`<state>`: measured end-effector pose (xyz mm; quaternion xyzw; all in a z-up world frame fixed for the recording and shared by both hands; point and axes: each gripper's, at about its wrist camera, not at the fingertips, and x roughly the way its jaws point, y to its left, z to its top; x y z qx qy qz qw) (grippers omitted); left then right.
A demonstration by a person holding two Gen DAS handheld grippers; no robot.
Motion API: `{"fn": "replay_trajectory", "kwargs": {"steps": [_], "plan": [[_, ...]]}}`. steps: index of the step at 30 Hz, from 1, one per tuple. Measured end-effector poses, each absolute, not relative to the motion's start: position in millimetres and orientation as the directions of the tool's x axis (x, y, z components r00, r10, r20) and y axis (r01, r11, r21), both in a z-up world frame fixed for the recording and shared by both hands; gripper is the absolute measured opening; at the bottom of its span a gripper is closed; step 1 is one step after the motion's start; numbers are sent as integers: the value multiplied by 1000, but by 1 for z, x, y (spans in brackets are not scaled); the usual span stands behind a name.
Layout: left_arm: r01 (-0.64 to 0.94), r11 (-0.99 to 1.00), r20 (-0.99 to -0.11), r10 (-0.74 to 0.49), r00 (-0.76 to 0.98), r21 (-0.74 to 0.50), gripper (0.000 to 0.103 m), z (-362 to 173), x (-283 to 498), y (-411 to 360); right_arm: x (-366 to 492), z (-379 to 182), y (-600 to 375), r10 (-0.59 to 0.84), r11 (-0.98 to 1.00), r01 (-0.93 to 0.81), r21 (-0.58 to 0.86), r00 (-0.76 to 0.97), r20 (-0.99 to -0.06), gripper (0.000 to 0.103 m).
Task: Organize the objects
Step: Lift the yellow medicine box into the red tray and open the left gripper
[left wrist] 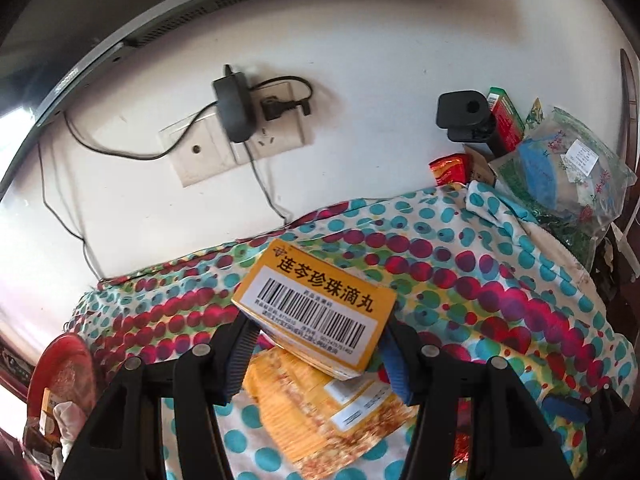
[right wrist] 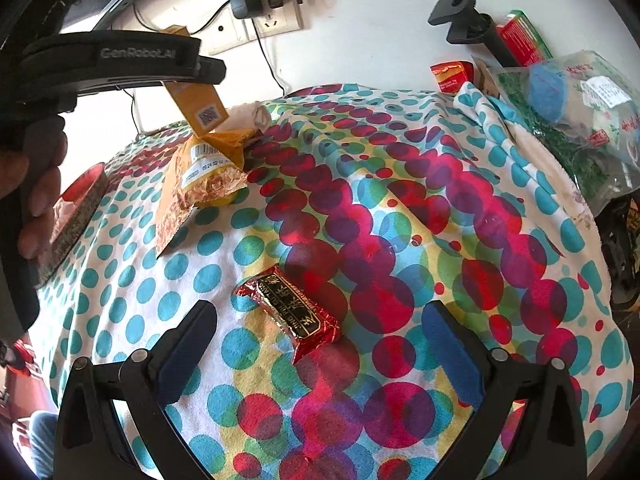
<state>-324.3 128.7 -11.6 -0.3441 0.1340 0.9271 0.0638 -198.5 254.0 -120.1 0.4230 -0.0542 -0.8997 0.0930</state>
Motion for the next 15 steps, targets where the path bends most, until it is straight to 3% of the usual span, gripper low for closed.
{"fn": "replay_trajectory", "kwargs": {"steps": [8,15], "plan": [[-156,-965,-633,-14,-774,212,57,0,-312,93,-197,-120,245,-202,-979,143,144,-624,-755,102],[-18,-977,-626,-121,-770,211,57,4,-302,8,-196,-119,241,-194,-980,156,122,-628,-754,102]]}}
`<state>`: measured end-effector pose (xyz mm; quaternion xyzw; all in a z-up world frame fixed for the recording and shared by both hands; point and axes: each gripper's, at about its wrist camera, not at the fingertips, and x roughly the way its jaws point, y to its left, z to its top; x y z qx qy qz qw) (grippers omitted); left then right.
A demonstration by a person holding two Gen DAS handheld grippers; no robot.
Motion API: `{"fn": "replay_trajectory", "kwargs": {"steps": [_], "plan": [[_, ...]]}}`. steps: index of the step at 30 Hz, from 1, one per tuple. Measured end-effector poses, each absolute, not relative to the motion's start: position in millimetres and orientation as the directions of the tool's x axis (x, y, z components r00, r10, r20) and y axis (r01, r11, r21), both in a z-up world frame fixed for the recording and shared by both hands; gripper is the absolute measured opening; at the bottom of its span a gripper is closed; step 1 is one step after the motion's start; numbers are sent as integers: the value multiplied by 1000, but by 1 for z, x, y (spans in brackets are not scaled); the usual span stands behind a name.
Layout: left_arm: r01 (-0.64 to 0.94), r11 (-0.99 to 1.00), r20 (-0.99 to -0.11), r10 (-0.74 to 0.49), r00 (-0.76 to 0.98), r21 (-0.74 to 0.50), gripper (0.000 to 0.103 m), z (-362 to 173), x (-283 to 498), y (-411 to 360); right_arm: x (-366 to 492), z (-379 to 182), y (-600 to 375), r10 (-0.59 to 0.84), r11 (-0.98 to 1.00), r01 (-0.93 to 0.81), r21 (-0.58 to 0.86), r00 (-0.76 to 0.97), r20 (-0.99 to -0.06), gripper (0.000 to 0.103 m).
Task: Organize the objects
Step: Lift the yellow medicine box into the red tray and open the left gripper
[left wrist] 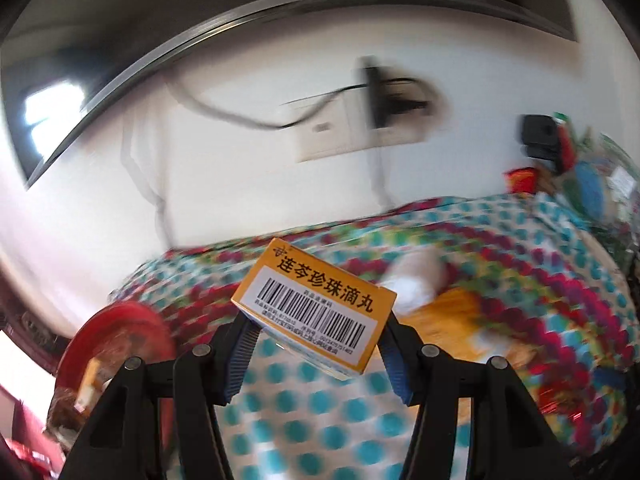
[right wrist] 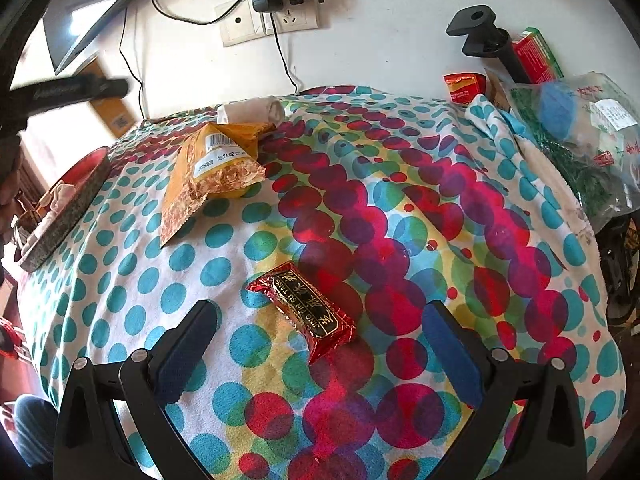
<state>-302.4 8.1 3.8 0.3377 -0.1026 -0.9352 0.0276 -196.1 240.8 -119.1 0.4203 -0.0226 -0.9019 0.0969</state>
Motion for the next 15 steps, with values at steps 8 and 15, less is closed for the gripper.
{"fn": "replay_trajectory", "kwargs": {"steps": [8,15], "plan": [[248,-954,-623,-297,-723,167,57,19,-286,-155,-197,-119,240,-198,-979,161,124,-623,-756,102],[469,-878,-660,-406,-632,91,58,28,-273,-306,-196,-119,239,-189,-981,155,116,-628,-755,102]]}}
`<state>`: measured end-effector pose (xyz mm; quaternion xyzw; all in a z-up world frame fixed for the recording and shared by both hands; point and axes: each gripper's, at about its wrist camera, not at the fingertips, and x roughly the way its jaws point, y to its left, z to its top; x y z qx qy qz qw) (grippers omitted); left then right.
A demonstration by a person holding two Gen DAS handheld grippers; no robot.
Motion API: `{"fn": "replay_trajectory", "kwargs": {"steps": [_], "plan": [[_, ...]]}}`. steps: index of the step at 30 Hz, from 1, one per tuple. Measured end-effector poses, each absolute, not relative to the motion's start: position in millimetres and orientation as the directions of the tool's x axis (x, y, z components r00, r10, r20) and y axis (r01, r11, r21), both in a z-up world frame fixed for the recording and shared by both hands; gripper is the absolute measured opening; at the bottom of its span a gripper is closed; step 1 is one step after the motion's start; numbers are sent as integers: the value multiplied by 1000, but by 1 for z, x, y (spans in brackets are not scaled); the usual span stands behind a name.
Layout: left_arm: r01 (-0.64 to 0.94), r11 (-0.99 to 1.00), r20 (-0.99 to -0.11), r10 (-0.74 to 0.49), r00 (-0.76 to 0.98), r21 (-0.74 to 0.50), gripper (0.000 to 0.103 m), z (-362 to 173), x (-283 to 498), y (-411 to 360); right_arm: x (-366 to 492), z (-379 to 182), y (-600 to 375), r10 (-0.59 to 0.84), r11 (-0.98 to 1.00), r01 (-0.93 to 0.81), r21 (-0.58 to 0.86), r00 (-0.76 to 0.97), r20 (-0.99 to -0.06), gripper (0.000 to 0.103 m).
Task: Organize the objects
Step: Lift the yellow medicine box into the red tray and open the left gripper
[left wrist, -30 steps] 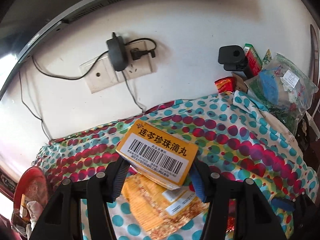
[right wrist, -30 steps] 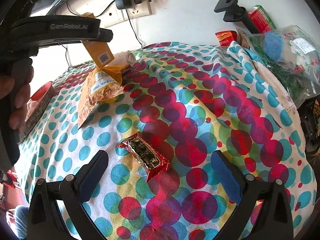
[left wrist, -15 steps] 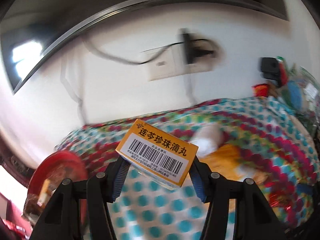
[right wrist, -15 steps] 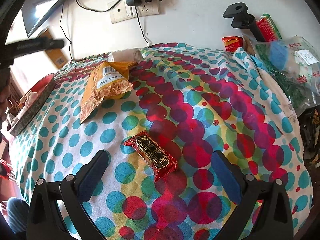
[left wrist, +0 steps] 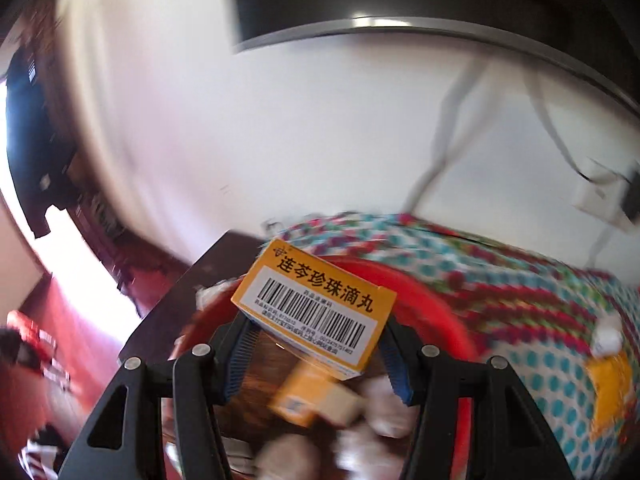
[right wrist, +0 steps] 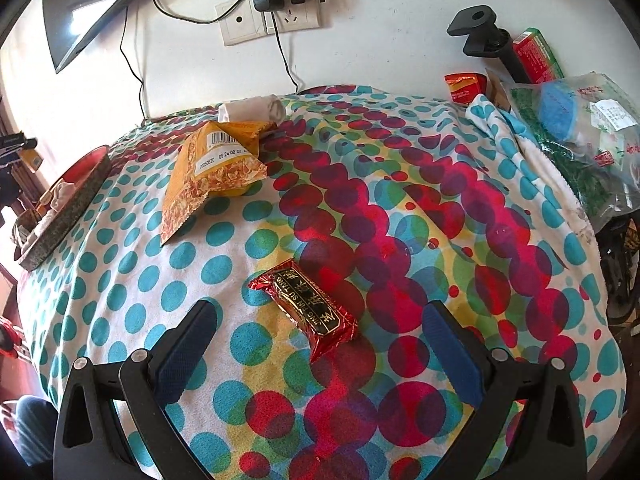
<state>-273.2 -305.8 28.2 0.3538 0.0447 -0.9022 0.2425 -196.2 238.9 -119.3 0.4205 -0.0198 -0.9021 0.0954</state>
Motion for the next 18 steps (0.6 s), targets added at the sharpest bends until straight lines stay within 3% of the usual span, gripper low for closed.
{"fn": "replay_trajectory", "kwargs": {"steps": [6,11,18], "plan": [[534,-837,-691,-456,-562,118,58,10,-272,-367,-196,-118,237,-180,-982,160,100,-630,-756,102],[567,-822,-723,-425,-544,57,58,-8,-278,-392,-197,-119,233,-162,-983,167,72,-628,-761,102],[568,-821,-760,-408,-506,63,58,-33,-296,-392,-197,-120,231,-143,-985,162,51,-629,-764,102]]}}
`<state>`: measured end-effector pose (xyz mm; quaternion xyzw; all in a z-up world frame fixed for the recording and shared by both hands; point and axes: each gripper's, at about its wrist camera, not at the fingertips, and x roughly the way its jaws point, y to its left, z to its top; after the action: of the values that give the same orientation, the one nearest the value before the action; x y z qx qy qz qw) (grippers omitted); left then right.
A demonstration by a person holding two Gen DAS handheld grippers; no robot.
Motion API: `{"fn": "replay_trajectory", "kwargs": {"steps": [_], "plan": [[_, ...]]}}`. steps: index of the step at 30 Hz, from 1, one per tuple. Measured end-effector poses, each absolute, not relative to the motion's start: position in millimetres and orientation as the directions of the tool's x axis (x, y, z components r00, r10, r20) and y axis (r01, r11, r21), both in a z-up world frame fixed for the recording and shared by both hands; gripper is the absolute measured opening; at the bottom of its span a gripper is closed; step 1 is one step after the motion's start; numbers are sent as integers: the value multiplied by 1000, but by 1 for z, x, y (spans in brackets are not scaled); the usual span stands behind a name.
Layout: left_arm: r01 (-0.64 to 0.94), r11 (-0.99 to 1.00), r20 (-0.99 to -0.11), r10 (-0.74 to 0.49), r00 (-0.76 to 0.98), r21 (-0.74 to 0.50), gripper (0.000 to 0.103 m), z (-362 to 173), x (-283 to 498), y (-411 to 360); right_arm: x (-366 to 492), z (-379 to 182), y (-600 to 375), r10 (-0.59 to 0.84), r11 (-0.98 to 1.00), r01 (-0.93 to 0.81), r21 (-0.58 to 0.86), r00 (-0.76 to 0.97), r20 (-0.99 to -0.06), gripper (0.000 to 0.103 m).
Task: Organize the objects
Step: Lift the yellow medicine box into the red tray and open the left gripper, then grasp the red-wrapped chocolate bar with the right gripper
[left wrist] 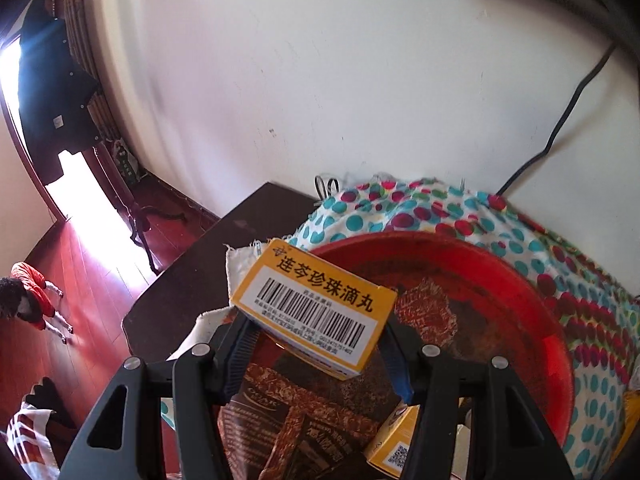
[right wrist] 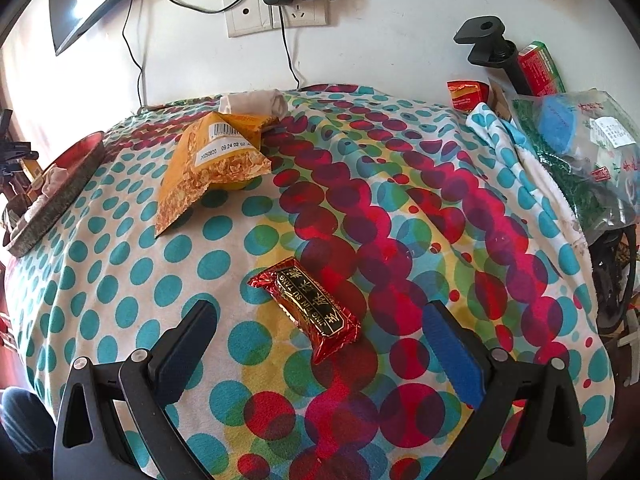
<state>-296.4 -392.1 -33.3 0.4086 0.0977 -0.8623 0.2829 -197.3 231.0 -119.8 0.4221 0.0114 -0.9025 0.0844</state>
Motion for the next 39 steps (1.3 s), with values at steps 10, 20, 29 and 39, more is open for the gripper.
{"fn": "replay_trajectory", "kwargs": {"steps": [10,20,29,39], "plan": [[573,-818,-795,-380,-474,49,62,-59,-303,-397,-197,-121,229,-139,-985,168,41,-629,-765,102],[415,-909,-566,-358,-743,31,66,12,-217,-321,-194,-119,226,-169,-978,205,46,-636,-753,100],[242,-970,-600,-174,-781,-33,72,-58,-102,-225,-196,-122,213,-160,-964,265,-4,-593,-789,58],[265,-947,-617,-99,-780,-183,72,-81,-42,-211,-197,-114,228,-169,-976,214,45,-604,-779,20]]}}
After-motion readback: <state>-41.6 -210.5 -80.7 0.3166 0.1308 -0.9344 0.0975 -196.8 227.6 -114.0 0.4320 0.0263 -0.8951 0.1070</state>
